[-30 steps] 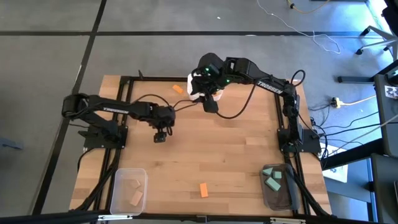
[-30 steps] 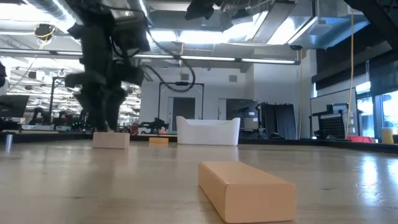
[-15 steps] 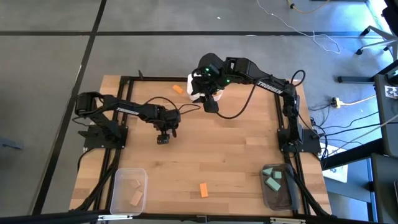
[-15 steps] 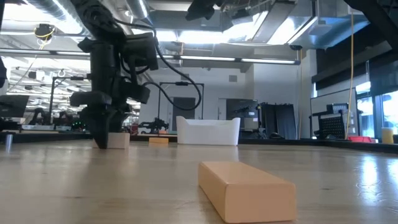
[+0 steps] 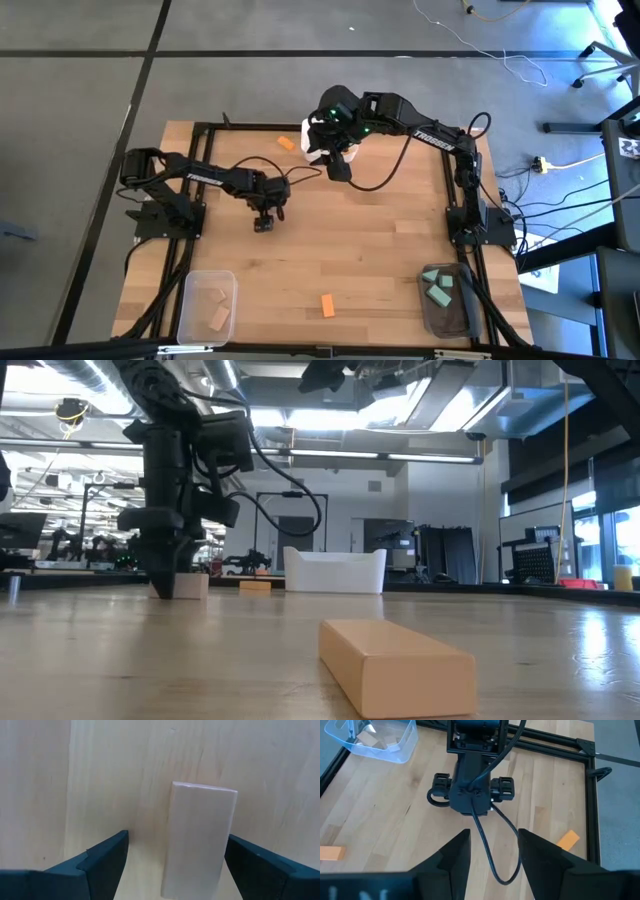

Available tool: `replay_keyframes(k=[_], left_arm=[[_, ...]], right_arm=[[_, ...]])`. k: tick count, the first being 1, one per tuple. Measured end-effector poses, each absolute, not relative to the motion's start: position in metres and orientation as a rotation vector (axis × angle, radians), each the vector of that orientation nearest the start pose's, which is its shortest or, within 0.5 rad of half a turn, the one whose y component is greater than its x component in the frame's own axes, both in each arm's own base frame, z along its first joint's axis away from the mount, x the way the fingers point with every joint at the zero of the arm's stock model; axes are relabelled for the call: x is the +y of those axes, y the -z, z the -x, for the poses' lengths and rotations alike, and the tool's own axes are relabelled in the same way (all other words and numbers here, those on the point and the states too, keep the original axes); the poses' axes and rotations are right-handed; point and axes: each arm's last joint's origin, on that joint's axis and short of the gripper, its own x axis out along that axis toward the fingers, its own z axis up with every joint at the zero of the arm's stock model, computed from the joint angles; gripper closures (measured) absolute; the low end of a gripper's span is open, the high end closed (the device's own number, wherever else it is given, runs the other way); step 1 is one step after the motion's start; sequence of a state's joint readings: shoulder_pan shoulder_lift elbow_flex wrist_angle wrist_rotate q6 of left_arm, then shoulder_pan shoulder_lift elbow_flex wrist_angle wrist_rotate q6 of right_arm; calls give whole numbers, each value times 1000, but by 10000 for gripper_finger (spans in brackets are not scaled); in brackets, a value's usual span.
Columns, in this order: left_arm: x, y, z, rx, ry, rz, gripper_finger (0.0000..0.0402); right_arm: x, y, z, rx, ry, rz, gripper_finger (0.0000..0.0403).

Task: Sort & place blocks by color
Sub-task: Put the white block into the transparent bin

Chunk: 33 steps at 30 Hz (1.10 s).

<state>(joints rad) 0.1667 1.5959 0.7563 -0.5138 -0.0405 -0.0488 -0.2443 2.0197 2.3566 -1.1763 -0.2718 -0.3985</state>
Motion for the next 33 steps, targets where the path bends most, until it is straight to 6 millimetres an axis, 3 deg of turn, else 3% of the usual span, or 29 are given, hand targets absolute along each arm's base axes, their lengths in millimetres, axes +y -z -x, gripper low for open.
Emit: replay_keyframes(k=[8, 11, 21, 28, 33], left_arm=[[43, -131, -252, 1344, -218, 138, 89], [43, -131, -253, 1343, -194, 107, 108], [41, -130, -252, 1358, -123, 112, 280], [38, -130, -246, 1413, -121, 153, 282], [33, -149, -233, 1411, -145, 218, 282]], right_arm=[[-92, -408, -400, 790, -185, 161, 238], [-92, -408, -400, 790, -185, 161, 238], [-91, -405, -397, 835, -164, 83, 238], [-88, -403, -395, 857, -206, 146, 238], [-81, -403, -393, 875, -244, 185, 238]])
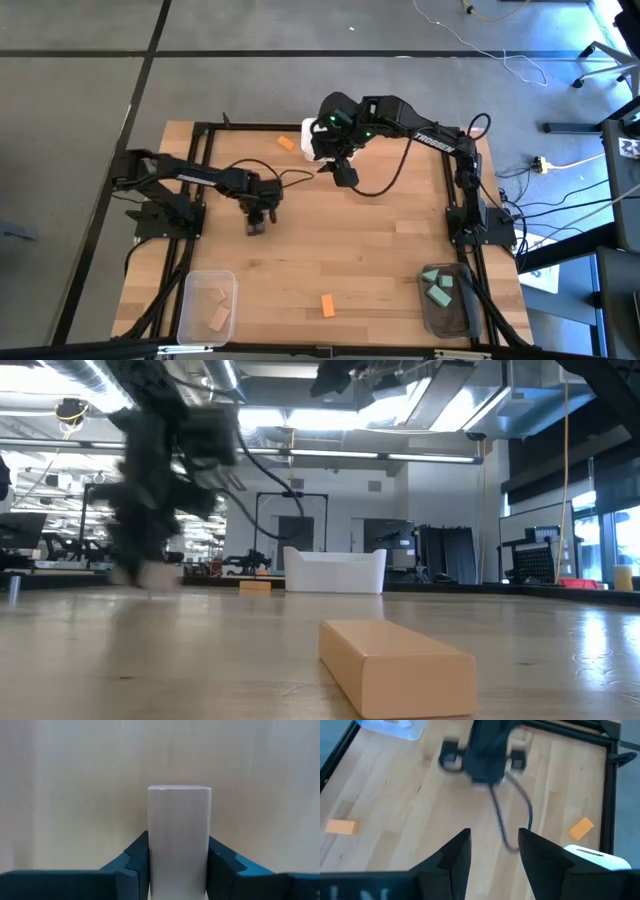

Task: Sort & place blocks by color
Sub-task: Put the white block into the transparent bin

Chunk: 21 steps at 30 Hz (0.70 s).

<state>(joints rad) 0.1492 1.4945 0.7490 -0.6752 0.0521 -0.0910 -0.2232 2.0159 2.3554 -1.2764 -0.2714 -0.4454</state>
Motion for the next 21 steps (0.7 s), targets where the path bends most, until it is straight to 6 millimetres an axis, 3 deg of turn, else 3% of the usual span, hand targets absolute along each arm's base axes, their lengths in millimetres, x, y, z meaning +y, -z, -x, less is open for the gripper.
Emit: replay_keyframes(k=[5, 12, 16, 21], left_arm=[[21, -191, -208, 1429, -152, 257, 282], [-19, -241, -185, 1419, -82, 304, 282], [-52, -257, -177, 1422, 30, 403, 282], [-100, -261, -160, 1497, 136, 446, 282]], right_arm=[[-71, -410, -384, 884, -273, 206, 238], [-64, -422, -376, 847, -300, 263, 238], [-64, -422, -375, 848, -300, 265, 238], [-64, -422, -375, 847, -300, 266, 238]])
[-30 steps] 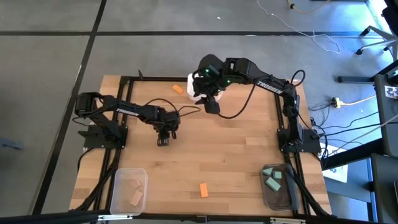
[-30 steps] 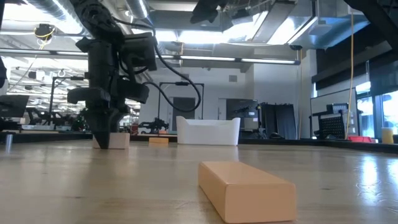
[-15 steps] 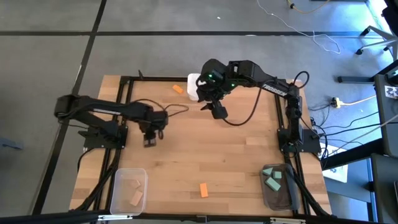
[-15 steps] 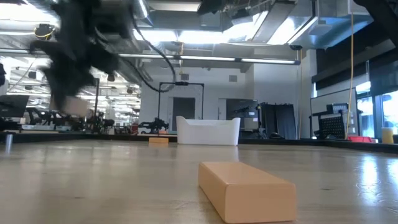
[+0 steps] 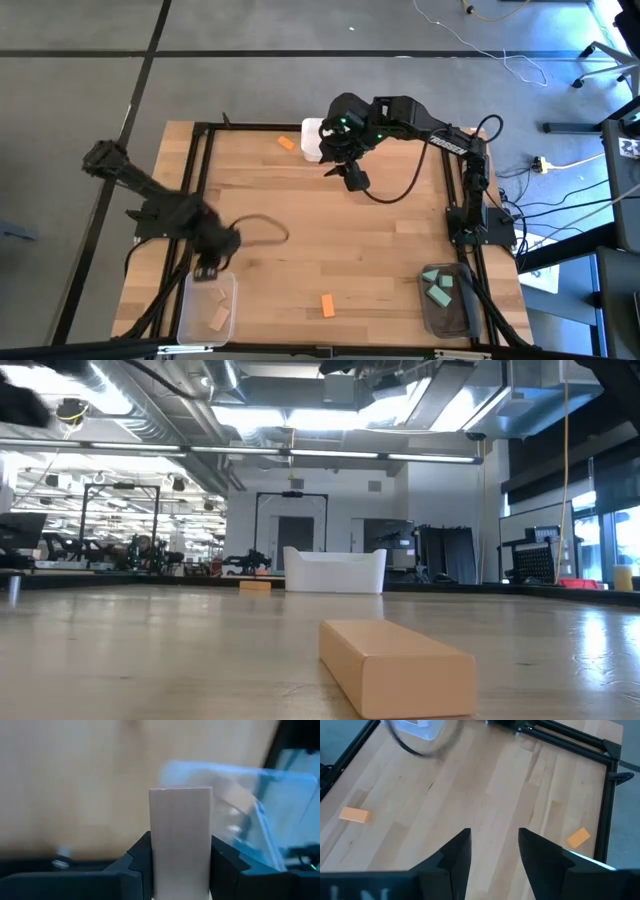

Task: Sort & place blocks by color
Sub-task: Put the white block into the transparent bin

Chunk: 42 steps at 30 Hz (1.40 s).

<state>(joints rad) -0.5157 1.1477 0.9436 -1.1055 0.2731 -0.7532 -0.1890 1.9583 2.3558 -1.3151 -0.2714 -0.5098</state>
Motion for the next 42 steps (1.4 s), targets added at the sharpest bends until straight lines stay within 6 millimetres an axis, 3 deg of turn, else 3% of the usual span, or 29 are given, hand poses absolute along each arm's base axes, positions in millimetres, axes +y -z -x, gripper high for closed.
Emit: replay_keyframes(k=[8, 17, 24, 28, 42], left_arm=[[-176, -255, -135, 1478, 183, 549, 282], [-224, -202, -131, 1525, -43, 471, 282], [-248, -173, -142, 1510, -28, 484, 282], [-257, -162, -147, 1502, -2, 497, 282], [-259, -158, -147, 1501, -7, 492, 281]], right_arm=[[-64, -422, -375, 844, -299, 267, 238], [-64, -424, -378, 815, -292, 276, 238], [-63, -424, -378, 819, -306, 281, 238], [-59, -422, -375, 795, -437, 280, 238], [-55, -422, -375, 781, -492, 251, 238]])
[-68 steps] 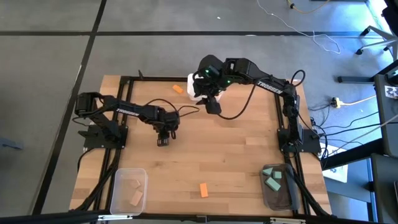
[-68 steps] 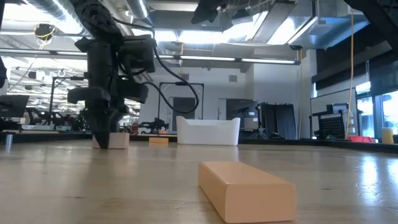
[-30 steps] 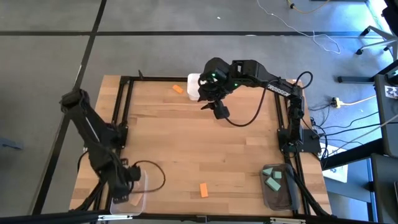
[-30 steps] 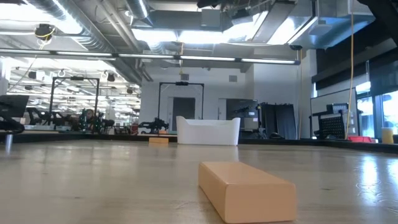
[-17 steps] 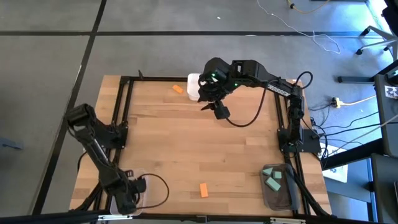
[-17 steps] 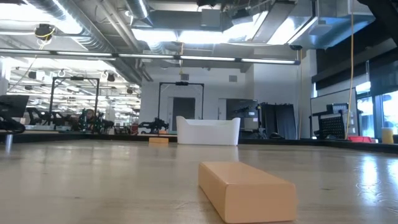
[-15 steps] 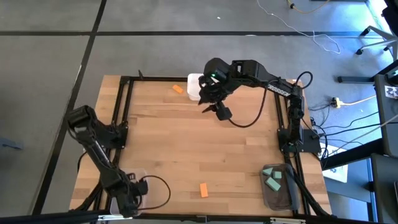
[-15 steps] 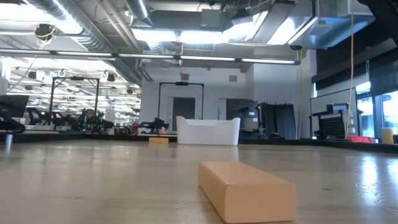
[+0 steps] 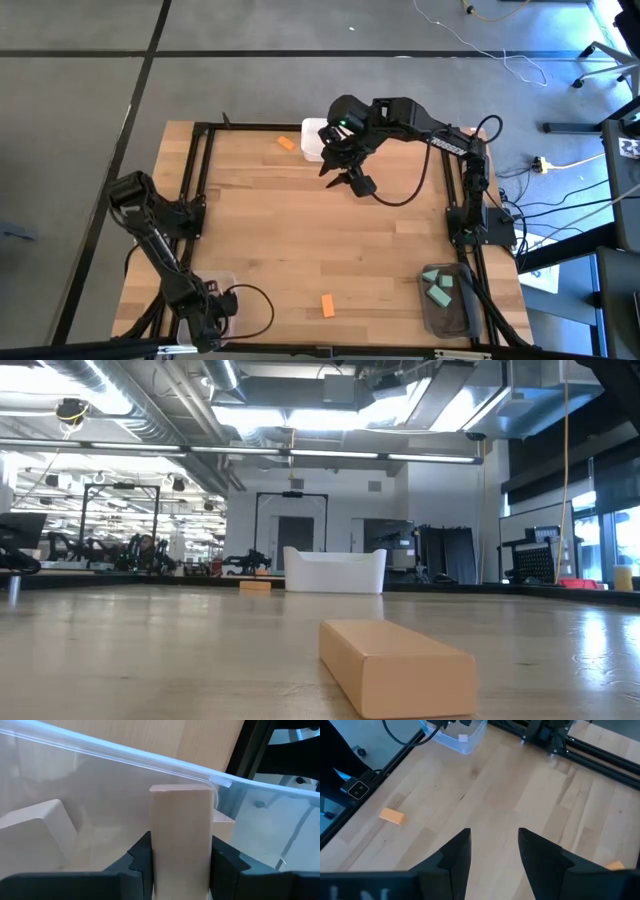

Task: Sort & place blocks by color
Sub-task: Put the white block into the transparent bin, then put the top orange block into the white bin

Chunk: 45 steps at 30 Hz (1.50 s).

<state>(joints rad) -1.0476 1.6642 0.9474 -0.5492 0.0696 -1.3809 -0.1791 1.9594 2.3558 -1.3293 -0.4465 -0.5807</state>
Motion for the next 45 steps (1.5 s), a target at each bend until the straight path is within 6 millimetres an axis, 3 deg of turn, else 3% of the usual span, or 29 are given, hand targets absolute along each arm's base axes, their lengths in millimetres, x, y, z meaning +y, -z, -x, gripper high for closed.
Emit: replay_keyframes(k=[8, 13, 19, 23, 28, 36, 45], left_arm=[[-258, -160, -146, 1508, -2, 507, 196], [-250, -175, -142, 1491, -36, 550, 188], [-228, -208, -131, 1434, -114, 635, 185], [-204, -238, -126, 1303, -164, 729, 185], [-163, -263, -125, 1236, -287, 849, 184], [-100, -285, -140, 1066, -402, 947, 184], [-37, -302, -171, 819, -369, 828, 184]], right_arm=[[-55, -422, -375, 787, -485, 233, 238], [-55, -422, -375, 786, -485, 234, 238], [-54, -427, -370, 778, -482, 256, 238], [-52, -440, -355, 777, -437, 244, 238], [-52, -447, -336, 901, -234, 235, 238], [-44, -446, -319, 1042, -126, 98, 238], [-47, -459, -304, 1021, 134, 16, 238]])
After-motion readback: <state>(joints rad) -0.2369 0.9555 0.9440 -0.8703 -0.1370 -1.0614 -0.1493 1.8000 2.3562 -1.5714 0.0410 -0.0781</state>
